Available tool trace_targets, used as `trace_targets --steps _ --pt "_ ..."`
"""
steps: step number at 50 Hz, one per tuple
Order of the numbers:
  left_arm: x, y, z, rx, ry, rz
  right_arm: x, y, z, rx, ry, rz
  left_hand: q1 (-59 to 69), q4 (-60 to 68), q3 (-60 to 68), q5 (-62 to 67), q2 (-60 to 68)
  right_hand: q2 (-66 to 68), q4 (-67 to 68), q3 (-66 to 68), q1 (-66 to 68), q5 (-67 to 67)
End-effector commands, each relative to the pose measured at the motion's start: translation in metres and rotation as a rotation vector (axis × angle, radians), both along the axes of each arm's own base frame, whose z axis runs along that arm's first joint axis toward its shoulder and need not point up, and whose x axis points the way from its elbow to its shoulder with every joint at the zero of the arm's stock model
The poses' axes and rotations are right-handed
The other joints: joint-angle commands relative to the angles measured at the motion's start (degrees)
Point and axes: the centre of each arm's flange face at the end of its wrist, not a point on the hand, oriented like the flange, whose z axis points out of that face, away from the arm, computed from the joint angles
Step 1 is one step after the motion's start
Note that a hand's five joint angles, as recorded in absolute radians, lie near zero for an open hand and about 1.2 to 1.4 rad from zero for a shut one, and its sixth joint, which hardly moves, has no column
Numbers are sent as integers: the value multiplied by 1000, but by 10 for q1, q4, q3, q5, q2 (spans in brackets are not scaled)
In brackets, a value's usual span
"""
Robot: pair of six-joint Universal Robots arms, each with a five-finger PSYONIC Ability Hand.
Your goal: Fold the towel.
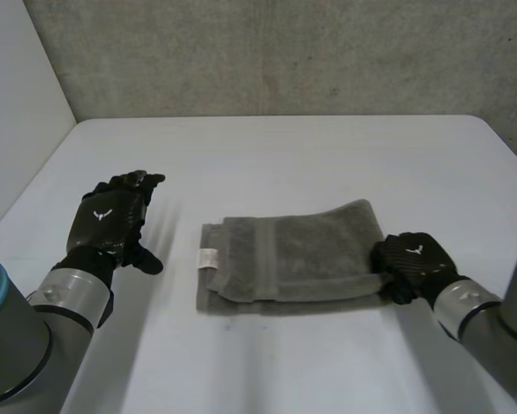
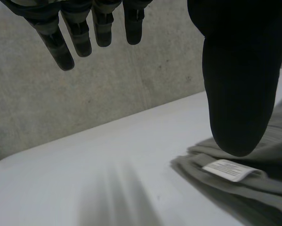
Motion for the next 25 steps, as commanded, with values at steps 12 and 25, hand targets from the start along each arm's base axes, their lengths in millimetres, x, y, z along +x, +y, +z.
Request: trace_targets --steps 12,25 --pt "-8 -8 55 -133 64 -15 60 20 83 -325 110 256 41 46 47 26 47 112 103 105 12 111" --pt "-21 -8 67 -51 68 -34 153 118 26 -235 112 692 2 7 8 -13 9 112 103 105 12 111"
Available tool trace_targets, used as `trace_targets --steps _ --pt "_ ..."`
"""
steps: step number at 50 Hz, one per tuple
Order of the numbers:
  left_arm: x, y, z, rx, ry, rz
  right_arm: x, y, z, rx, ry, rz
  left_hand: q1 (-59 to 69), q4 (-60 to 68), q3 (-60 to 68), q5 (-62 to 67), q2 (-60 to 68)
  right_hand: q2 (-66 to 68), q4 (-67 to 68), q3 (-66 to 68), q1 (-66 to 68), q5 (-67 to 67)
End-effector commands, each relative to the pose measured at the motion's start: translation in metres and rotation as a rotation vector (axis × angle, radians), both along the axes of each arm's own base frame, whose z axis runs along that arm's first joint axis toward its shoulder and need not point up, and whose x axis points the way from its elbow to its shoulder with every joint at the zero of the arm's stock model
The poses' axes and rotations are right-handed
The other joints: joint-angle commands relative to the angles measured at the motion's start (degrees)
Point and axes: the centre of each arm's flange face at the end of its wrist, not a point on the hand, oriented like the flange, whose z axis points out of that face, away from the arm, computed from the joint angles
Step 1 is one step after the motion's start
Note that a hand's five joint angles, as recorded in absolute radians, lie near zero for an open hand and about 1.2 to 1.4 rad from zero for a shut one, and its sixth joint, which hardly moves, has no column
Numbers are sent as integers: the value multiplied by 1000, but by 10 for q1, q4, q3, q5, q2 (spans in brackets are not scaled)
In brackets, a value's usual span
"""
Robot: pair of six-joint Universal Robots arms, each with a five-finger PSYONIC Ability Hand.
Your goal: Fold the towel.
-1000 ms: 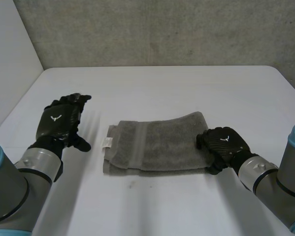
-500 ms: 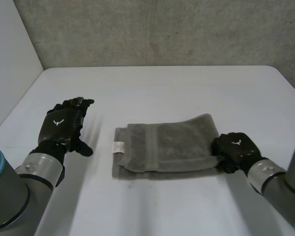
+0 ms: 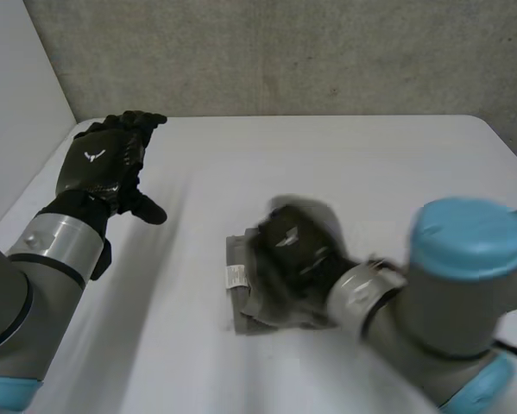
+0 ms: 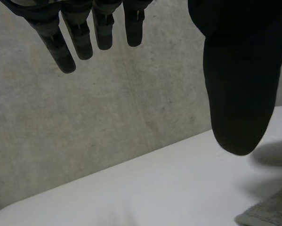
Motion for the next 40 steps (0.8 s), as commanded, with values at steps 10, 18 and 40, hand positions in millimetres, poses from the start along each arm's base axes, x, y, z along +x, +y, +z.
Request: trace_targets --steps 10,18,40 --pt "-18 -10 9 65 25 -18 7 19 -16 97 -6 34 -9 -8 -7 -13 -7 -595 -598 -597 -692 -593" --pt "-54 -11 3 113 5 -84 -52 -42 27 289 -302 -296 -7 -7 -6 -11 -5 -595 -598 -597 -692 -593" --pt "-76 29 -103 545 -181 49 -84 -78 -1 570 -318 -465 -9 -8 -7 -13 -7 -595 -598 -597 -692 -593"
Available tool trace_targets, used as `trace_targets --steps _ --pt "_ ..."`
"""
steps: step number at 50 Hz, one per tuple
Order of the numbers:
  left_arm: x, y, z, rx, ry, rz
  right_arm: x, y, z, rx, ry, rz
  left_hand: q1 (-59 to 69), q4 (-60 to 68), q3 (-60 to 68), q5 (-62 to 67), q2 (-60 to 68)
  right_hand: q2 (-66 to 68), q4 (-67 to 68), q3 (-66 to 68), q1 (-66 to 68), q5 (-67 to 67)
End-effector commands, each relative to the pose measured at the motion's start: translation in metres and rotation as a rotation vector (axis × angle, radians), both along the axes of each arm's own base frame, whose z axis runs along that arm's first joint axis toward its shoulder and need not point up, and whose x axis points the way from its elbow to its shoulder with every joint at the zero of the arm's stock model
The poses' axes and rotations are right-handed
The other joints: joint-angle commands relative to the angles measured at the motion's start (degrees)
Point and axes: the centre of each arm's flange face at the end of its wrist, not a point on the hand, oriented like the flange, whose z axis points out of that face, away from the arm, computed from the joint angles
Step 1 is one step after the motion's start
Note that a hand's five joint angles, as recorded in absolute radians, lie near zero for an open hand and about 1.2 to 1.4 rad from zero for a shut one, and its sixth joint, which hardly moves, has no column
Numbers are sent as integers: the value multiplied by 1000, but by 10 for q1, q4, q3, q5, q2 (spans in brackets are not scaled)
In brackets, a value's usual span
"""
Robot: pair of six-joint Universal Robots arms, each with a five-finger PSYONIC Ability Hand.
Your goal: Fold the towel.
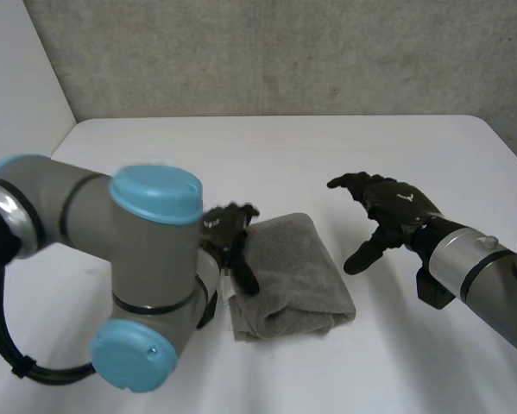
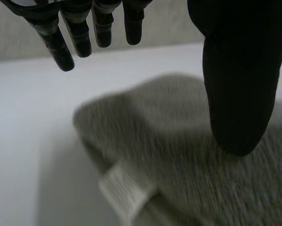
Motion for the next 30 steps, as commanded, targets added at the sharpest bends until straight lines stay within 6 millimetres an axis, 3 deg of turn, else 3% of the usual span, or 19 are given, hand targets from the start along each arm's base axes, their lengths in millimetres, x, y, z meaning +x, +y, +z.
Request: trace_targets --steps 1,4,6,11,18,23,24,25,26,27,28,29,30 --pt "24 12 -27 43 -143 120 10 -8 -27 70 84 54 2 4 5 -12 6 3 -2 2 -5 -42" --pt "27 12 -28 41 -153 136 18 -5 -41 100 139 98 2 4 5 -12 6 3 -2 2 -5 -42" --pt "29 12 -32 33 -151 144 34 3 -51 93 189 167 2 4 5 -12 6 3 -2 2 -5 -42" --pt "31 13 -40 31 -149 144 44 2 -65 71 251 204 2 4 5 -12 6 3 -2 2 -5 -42" --pt "30 10 -39 13 -137 142 46 -5 -61 29 276 187 2 4 5 -12 6 3 -2 2 -5 -42" --pt "29 7 -17 -31 -88 147 47 -9 -35 -40 243 163 2 4 5 -12 6 3 -2 2 -5 -42" --pt "29 6 -3 -58 -59 149 46 -10 -21 -78 227 149 2 4 5 -12 6 3 -2 2 -5 -42" --pt "29 5 10 -86 -32 151 46 -10 -21 -79 226 149 2 4 5 -12 6 3 -2 2 -5 -42" --pt "29 5 10 -87 -31 151 45 -11 -5 -123 210 130 2 4 5 -12 6 3 -2 2 -5 -42" --pt "27 4 29 -126 7 151 43 -13 12 -169 194 99 2 4 5 -12 6 3 -2 2 -5 -42" --pt "27 3 51 -172 46 152 43 -13 13 -169 193 98 2 4 5 -12 6 3 -2 2 -5 -42" --pt "27 3 51 -173 46 152 40 -15 30 -216 177 59 2 4 5 -12 6 3 -2 2 -5 -42" --pt "29 2 72 -221 73 153 36 -16 48 -261 161 20 2 4 5 -12 6 3 -2 2 -5 -42"
